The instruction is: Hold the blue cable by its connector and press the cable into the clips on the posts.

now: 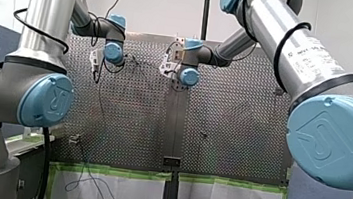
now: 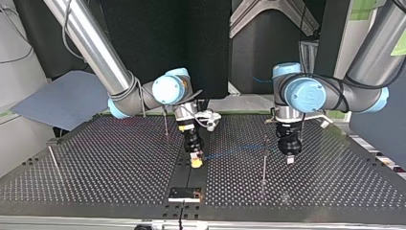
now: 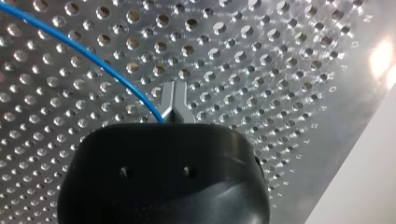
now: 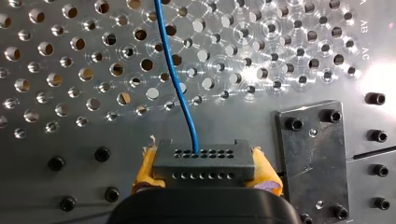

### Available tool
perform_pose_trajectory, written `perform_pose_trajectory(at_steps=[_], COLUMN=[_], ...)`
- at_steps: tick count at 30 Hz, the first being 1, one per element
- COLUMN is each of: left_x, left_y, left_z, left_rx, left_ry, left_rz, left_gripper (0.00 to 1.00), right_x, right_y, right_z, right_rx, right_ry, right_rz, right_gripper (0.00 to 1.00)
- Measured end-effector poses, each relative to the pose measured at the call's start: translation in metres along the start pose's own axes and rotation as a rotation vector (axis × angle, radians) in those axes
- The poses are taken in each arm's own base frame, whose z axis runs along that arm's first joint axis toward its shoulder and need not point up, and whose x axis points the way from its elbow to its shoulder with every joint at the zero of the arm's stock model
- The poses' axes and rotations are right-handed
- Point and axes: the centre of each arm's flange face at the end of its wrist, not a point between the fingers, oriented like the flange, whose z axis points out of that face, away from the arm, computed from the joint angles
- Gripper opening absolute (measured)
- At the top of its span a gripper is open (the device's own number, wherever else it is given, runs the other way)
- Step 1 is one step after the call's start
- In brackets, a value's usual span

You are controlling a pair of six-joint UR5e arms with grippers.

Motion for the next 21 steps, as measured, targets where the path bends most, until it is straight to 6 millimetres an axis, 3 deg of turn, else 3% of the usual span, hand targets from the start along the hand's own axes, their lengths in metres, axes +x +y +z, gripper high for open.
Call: perform_pose_trajectory(at_steps=[7,8,9,11,12,14,15,17,21], left_x=[0.003,0.003,0.003,0.004,0.004,0.005,0.005,0.006,0.008], left_y=[0.005,0.005,0.005,0.005,0.005,0.006,0.007,0.008,0.013], left_z=[-0.002,-0.003,-0.003,-0.003,-0.004,-0.005,-0.005,-0.006,-0.01], left_rx=[-0.02,-0.019,-0.017,-0.013,-0.013,-0.018,-0.022,-0.035,-0.073], left_ry=[0.031,0.035,0.038,0.044,0.047,0.057,0.061,0.073,0.105], left_rz=[0.009,0.01,0.01,0.014,0.017,0.03,0.037,0.055,0.087], left_gripper=[0.0,0.07,0.07,0.4,0.4,0.73,0.73,0.88,0.94], right_x=[-0.001,-0.001,-0.001,-0.002,-0.002,-0.002,-0.002,-0.002,-0.002], right_y=[0.003,0.003,0.003,0.004,0.004,0.004,0.004,0.004,0.004], right_z=[0.0,-0.001,-0.001,-0.001,-0.001,-0.001,-0.001,-0.002,-0.002], right_rx=[-0.005,-0.006,-0.006,-0.008,-0.008,-0.008,-0.008,-0.008,-0.009], right_ry=[-0.011,-0.013,-0.015,-0.019,-0.02,-0.022,-0.023,-0.024,-0.026], right_rz=[-0.002,-0.003,-0.003,-0.004,-0.004,-0.004,-0.004,-0.004,-0.004], right_gripper=[0.0,0.0,0.0,0.0,0.0,0.0,0.0,0.0,0.0])
